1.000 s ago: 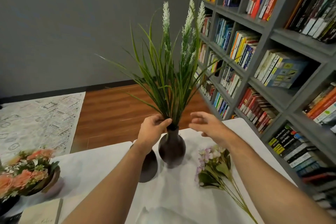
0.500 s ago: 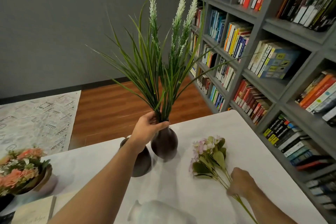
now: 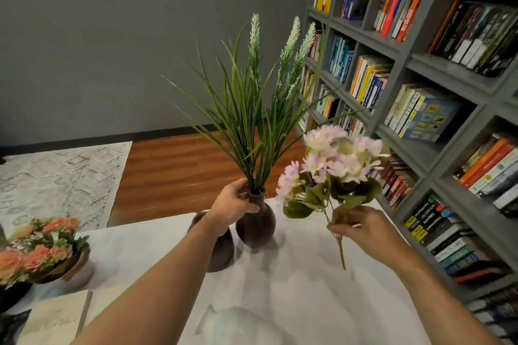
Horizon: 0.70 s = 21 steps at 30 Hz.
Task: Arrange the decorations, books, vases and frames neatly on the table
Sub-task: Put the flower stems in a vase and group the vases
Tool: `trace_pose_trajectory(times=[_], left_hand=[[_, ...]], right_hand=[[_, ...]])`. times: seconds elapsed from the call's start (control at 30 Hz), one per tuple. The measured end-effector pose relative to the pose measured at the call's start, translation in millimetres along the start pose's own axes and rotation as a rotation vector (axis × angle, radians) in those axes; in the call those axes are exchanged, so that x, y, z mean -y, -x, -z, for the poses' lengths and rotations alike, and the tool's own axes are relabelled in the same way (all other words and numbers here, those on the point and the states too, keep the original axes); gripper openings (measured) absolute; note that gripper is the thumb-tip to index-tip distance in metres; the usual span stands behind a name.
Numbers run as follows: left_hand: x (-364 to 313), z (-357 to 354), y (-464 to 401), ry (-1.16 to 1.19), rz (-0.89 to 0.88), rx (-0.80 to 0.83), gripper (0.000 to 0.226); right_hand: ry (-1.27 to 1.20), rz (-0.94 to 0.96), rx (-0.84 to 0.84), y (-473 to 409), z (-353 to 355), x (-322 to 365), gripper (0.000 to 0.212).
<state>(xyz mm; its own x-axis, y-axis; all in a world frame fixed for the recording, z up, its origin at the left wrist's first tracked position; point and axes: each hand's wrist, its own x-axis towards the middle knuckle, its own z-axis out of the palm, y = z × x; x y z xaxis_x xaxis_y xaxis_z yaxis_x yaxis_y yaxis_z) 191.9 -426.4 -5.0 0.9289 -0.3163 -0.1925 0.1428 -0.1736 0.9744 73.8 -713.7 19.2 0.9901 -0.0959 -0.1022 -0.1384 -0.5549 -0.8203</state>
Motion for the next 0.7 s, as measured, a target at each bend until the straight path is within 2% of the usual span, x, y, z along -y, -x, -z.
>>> trace_pose_trajectory(times=[0.07, 0.2, 0.3, 0.43, 0.53, 0.63, 0.7], left_hand=[[-3.1, 2.6, 3.2, 0.023, 0.003, 0.009, 0.065], [-6.2, 10.3, 8.3, 0.038, 0.03, 0.039, 0.062], [-7.6, 14.0, 13.7, -0.006, 0.051, 0.076, 0.072], [-10.2, 13.7, 15.7, -0.012, 0.064, 0.088, 0.08], [-12.1, 13.1, 15.9, -0.003, 0.074, 0.085, 0.075], [-13.0, 11.7, 16.3, 0.025, 0.073, 0.071, 0.069], [-12.3, 9.0, 18.4, 0.065, 0.067, -0.016, 0.062]], right_hand=[[-0.115, 0.108, -0.077, -2.0, 0.5, 37.7, 0.016], [-0.247, 0.36, -0.164, -3.5, -8.5, 115.4, 0.025], [-0.344, 0.494, -0.233, -11.8, -25.2, 154.8, 0.026], [-0.448, 0.423, -0.27, -33.5, -55.2, 171.6, 0.014], [-0.427, 0.352, -0.332, -49.0, -78.4, 158.5, 0.012], [-0.383, 0.229, -0.305, -62.1, -98.6, 139.9, 0.021], [-0.332, 0.156, -0.245, -68.8, -108.4, 126.5, 0.027]])
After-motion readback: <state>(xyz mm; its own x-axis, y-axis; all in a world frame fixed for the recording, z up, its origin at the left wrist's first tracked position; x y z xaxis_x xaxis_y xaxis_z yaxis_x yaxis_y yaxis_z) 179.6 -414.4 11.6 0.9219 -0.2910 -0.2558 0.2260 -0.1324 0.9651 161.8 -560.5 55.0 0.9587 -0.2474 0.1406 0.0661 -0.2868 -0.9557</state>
